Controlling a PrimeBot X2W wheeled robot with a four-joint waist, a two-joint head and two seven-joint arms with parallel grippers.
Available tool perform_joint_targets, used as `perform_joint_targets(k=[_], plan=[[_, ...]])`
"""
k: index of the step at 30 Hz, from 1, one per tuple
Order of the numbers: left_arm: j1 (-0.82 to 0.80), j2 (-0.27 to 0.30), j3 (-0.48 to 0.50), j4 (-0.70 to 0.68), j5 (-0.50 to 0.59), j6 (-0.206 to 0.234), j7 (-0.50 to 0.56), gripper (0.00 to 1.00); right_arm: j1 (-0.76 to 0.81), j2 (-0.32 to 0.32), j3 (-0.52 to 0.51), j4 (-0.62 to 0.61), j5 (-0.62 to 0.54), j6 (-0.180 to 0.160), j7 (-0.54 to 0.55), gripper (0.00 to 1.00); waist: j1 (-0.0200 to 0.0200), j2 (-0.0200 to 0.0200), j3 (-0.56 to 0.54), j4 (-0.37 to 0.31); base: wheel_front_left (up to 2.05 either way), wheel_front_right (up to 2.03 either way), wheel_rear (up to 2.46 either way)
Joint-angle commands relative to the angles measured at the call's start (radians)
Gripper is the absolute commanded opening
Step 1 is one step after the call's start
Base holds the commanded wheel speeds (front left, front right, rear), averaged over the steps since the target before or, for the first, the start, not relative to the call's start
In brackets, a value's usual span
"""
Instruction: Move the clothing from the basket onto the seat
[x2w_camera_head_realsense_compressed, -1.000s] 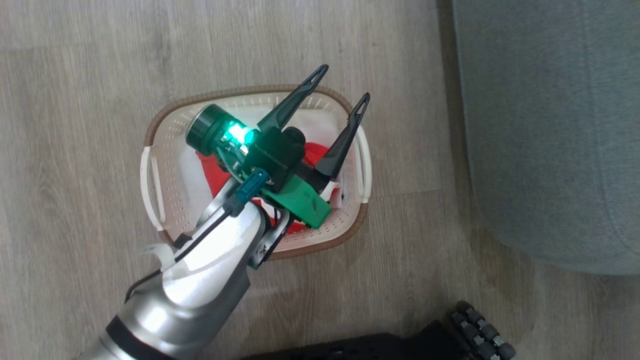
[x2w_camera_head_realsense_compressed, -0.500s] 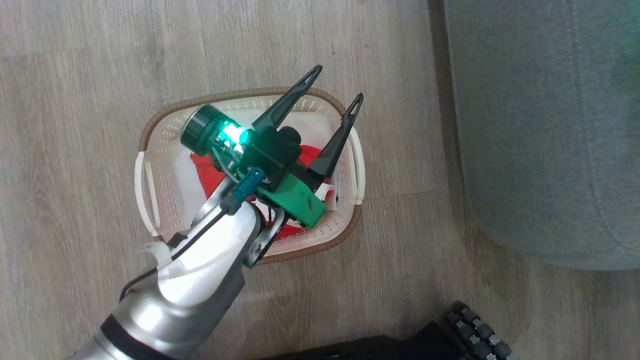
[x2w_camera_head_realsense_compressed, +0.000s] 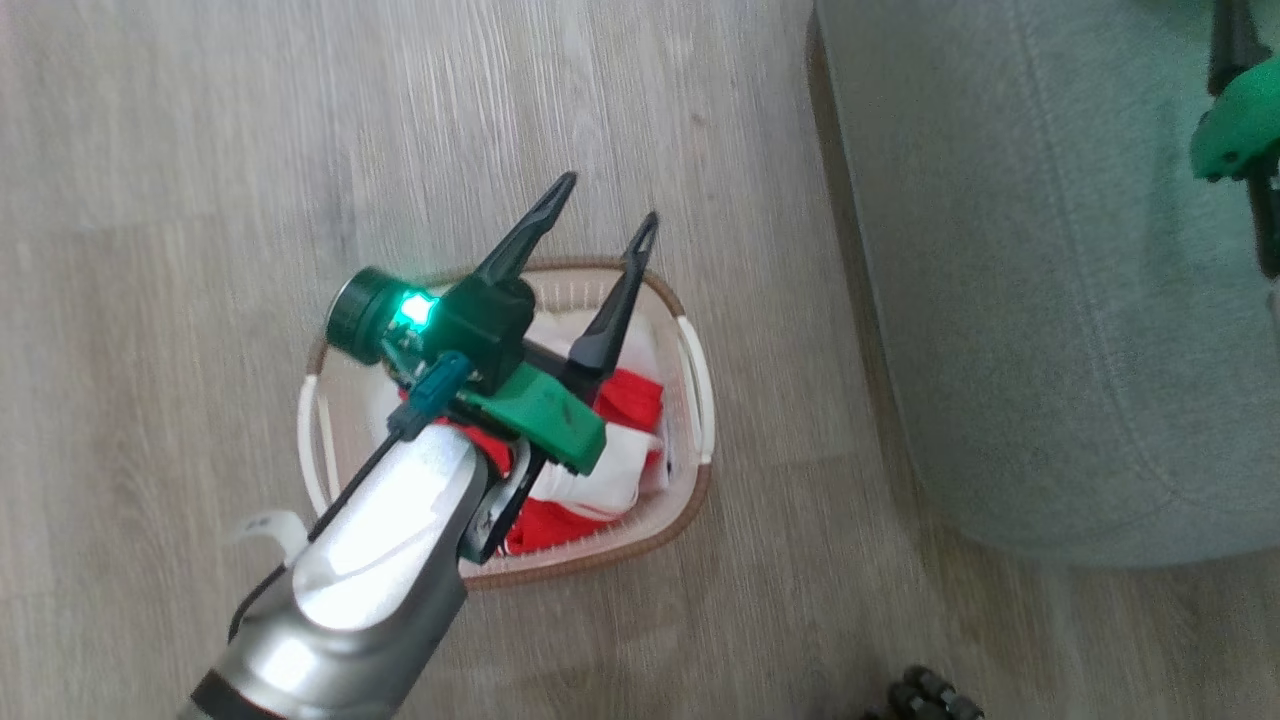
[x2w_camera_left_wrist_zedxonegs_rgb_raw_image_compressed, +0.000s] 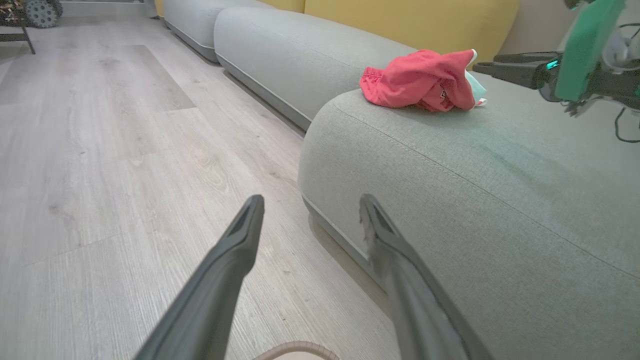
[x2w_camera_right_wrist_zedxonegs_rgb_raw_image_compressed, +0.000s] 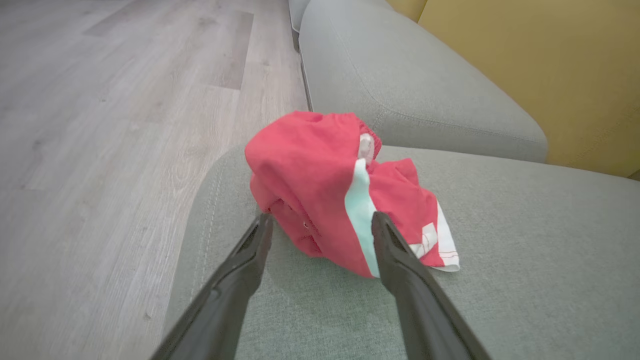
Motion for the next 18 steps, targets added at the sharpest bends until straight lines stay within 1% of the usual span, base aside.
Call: perform_joint_targets(k=[1, 5, 10, 11, 14, 18], plan=[[0.005, 0.011, 0.035, -0.025, -0.006, 0.005, -0.012, 1.0, 0.013, -0.019, 0.02, -0.042, 0.015, 0.0, -0.009, 1.0, -0.0001, 0.0, -0.052, 0.009, 0.0, 0.0, 0.0], [0.046, 0.009, 0.059, -0.014, -0.028, 0.014, -0.018, 1.0, 0.067, -0.022, 0.079, -0.117, 0.079, 0.0, -0.009, 1.0, -0.0001, 0.0, -0.131, 0.029, 0.0, 0.0, 0.0], [0.11, 0.005, 0.097, -0.009, -0.051, 0.027, -0.02, 1.0, 0.15, -0.002, 0.116, -0.198, 0.157, 0.0, -0.009, 1.0, -0.0001, 0.0, -0.233, 0.062, 0.0, 0.0, 0.0], [0.141, 0.004, 0.121, -0.018, -0.056, 0.036, -0.021, 1.0, 0.187, 0.014, 0.12, -0.227, 0.175, 0.0, -0.009, 1.0, -0.0001, 0.0, -0.269, 0.075, 0.0, 0.0, 0.0], [0.193, 0.008, 0.157, -0.028, -0.064, 0.043, -0.021, 1.0, 0.245, 0.05, 0.12, -0.267, 0.212, 0.0, -0.009, 1.0, -0.0001, 0.0, -0.319, 0.092, 0.0, 0.0, 0.0], [0.263, 0.015, 0.204, -0.031, -0.071, 0.054, -0.021, 1.0, 0.328, 0.094, 0.12, -0.326, 0.209, 0.0, -0.009, 1.0, -0.0001, 0.0, -0.374, 0.113, 0.0, 0.0, 0.0]])
